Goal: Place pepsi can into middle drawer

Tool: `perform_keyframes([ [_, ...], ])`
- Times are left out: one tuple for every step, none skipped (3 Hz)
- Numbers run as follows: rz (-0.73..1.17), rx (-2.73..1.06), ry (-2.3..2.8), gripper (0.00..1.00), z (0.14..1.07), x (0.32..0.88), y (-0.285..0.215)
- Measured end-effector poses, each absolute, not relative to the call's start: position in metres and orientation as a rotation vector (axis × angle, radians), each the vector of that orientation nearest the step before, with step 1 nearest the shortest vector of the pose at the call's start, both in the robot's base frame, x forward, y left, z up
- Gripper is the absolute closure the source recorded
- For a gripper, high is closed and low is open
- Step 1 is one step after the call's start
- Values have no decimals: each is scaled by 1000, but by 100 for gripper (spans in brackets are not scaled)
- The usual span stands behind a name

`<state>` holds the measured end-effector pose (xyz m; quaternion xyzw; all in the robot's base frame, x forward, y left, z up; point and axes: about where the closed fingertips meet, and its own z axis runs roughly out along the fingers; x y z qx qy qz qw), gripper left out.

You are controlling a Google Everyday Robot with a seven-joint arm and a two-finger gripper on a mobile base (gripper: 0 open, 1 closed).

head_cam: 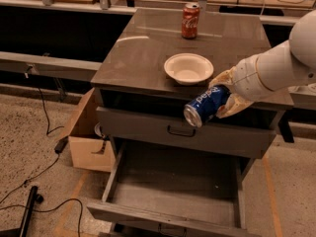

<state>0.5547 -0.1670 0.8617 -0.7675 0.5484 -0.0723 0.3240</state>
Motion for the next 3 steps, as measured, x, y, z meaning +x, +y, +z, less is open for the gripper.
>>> perform_keyframes([
  [-170,-2011,1433,100,862,546,-165],
  [-66,-1985,1483,100,850,510,-150],
  [74,-1947,1579,100,808,471,-132],
])
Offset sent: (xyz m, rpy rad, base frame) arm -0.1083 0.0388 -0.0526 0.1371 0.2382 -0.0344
